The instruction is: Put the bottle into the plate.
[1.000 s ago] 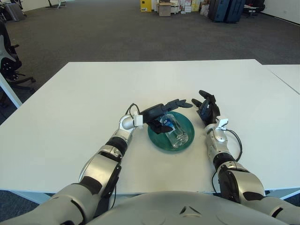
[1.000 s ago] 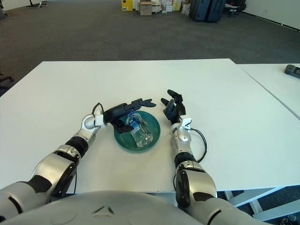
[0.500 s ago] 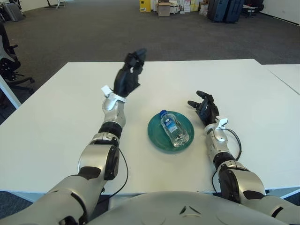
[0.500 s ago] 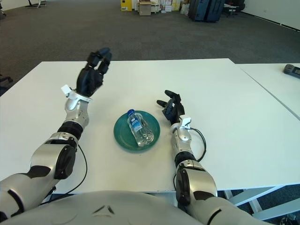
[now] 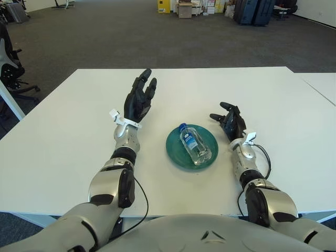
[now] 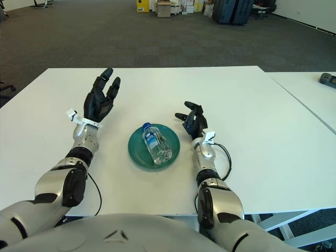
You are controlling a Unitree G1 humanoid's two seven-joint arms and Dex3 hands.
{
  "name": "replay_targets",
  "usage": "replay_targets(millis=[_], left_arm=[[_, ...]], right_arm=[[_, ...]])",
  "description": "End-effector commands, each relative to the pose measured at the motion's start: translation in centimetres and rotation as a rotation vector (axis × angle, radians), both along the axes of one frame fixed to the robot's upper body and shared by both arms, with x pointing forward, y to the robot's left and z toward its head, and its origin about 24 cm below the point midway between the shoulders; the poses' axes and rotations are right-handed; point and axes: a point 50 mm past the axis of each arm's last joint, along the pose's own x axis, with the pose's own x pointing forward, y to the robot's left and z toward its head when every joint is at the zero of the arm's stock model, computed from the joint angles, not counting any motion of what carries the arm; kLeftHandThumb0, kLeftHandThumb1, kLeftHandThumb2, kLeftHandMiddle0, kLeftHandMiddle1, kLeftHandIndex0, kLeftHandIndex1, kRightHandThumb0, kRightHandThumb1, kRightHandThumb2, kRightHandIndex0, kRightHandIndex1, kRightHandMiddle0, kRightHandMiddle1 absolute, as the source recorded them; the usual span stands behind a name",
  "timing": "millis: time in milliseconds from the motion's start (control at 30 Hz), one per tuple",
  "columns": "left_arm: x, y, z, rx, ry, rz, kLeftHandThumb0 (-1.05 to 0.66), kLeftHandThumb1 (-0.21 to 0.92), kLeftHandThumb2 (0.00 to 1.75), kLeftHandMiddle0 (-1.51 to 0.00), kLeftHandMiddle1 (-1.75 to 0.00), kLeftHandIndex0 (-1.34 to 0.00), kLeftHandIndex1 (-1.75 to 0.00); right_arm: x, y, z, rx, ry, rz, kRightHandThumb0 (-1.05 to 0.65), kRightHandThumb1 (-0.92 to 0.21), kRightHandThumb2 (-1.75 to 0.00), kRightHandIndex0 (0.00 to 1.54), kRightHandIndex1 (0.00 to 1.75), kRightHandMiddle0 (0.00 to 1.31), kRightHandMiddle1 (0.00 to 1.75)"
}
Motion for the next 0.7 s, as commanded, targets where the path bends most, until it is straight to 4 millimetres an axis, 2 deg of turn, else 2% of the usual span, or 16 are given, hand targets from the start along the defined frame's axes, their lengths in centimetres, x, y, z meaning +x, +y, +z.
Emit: replay_targets(millis=[0,133,333,667], left_arm=[[-0.1,0.5,-0.1,0.107,-0.012,0.008,-0.89,0.92,1.10,0.00,0.00,0.00,-0.01],[-0.4,0.6,-0.6,0.200,0.007,0.032,-0.90,0.92,1.13,0.00,0.00,0.00,0.00],[-1.6,1.2,-2.7,0.313,0.099,0.056,-0.89,0.92,1.17,0.00,0.00,0.00,0.00],[-2.5,1.6,-4.3,0.462,0.169,0.154,-0.92,0.92,1.18,-0.03,-0.01,-0.01,-0.01]], right_arm=[[-2.7,-0.1,-3.1,0.037,0.165,-0.021,-0.92,-0.92,-1.13,0.57,0.82,0.04,1.12],[-2.7,-0.1,-3.1,0.037,0.161,-0.022,-0.92,-0.92,-1.14,0.58,0.83,0.05,1.12],[-2.7,-0.2,-3.0,0.042,0.157,-0.027,-0.91,-0.92,-1.14,0.58,0.84,0.06,1.12],[-2.8,-0.6,-2.9,0.037,0.147,-0.030,-0.91,-0.92,-1.15,0.58,0.84,0.06,1.11]])
